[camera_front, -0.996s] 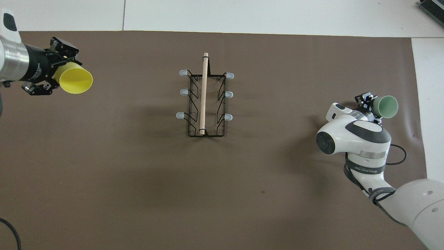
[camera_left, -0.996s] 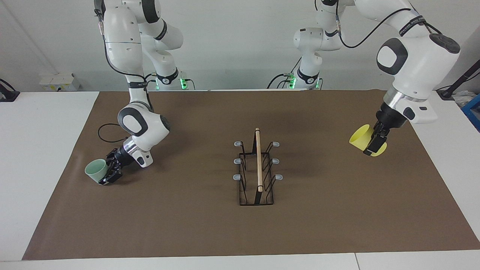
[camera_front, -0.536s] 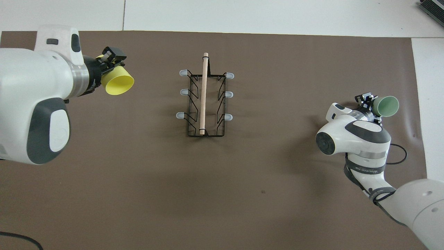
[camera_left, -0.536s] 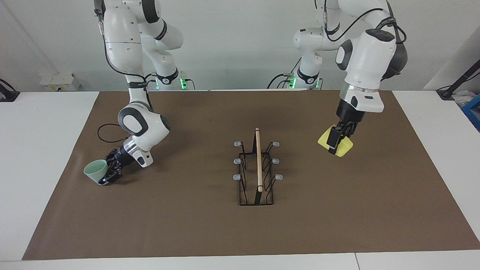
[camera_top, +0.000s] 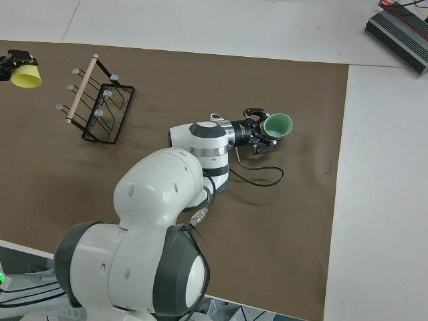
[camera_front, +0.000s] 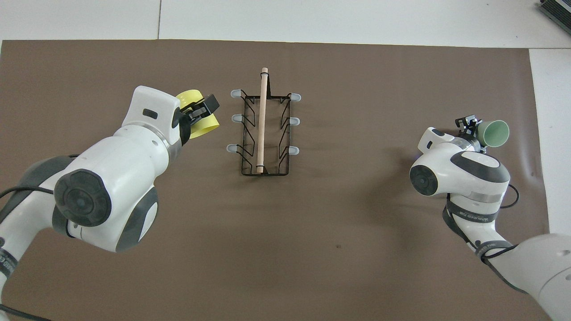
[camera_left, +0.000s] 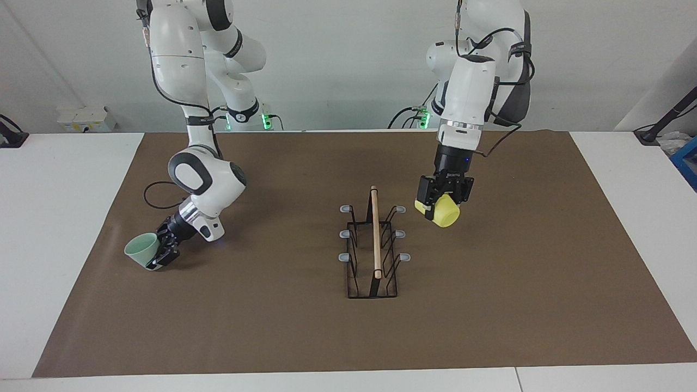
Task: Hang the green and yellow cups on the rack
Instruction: 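Carry the yellow cup to the rack while the right gripper lifts green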
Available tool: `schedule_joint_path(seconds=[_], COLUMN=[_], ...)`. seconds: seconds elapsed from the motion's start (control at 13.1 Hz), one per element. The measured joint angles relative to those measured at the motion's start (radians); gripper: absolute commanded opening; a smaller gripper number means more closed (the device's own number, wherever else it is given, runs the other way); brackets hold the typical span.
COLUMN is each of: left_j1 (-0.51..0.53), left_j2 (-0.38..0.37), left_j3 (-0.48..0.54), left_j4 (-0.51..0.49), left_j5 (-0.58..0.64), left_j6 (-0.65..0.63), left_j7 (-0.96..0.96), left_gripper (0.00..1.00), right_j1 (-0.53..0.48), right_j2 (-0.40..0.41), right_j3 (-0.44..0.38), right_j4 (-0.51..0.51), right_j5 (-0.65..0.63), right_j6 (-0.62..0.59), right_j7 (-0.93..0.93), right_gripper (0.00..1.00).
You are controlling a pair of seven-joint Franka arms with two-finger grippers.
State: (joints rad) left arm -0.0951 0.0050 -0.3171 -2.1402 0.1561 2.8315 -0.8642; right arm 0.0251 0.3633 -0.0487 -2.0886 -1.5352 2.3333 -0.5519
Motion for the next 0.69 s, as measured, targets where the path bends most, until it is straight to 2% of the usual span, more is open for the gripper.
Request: schedule_joint_path(seconds=[0.15,0.31,0.69], left_j1=[0.000,0.000,0.000], left_j2=[-0.015,-0.020,-0.021], left_j3=[-0.012,-0.028,-0.038], left_j4=[-0.064,-0.107,-0.157], left_j5=[0.009,0.019,0.022], left_j6=[0.115,0.175,0.288], left_j7=[0.000,0.001,0.001], left_gripper=[0.00,0.00,0.00], right_j1=[-0.005,-0.004,-0.001], right_j2=[-0.032,-0.065,-0.189], right_j3=[0.000,0.008,0.129], right_j4=[0.001,0.002,0.023], right_j5=[0.111,0.263,0.878], right_j6=[0.033,0.075,0.039], right_j7=[-0.053,-0.129,-0.363], right_gripper=[0.55,0.55,0.55])
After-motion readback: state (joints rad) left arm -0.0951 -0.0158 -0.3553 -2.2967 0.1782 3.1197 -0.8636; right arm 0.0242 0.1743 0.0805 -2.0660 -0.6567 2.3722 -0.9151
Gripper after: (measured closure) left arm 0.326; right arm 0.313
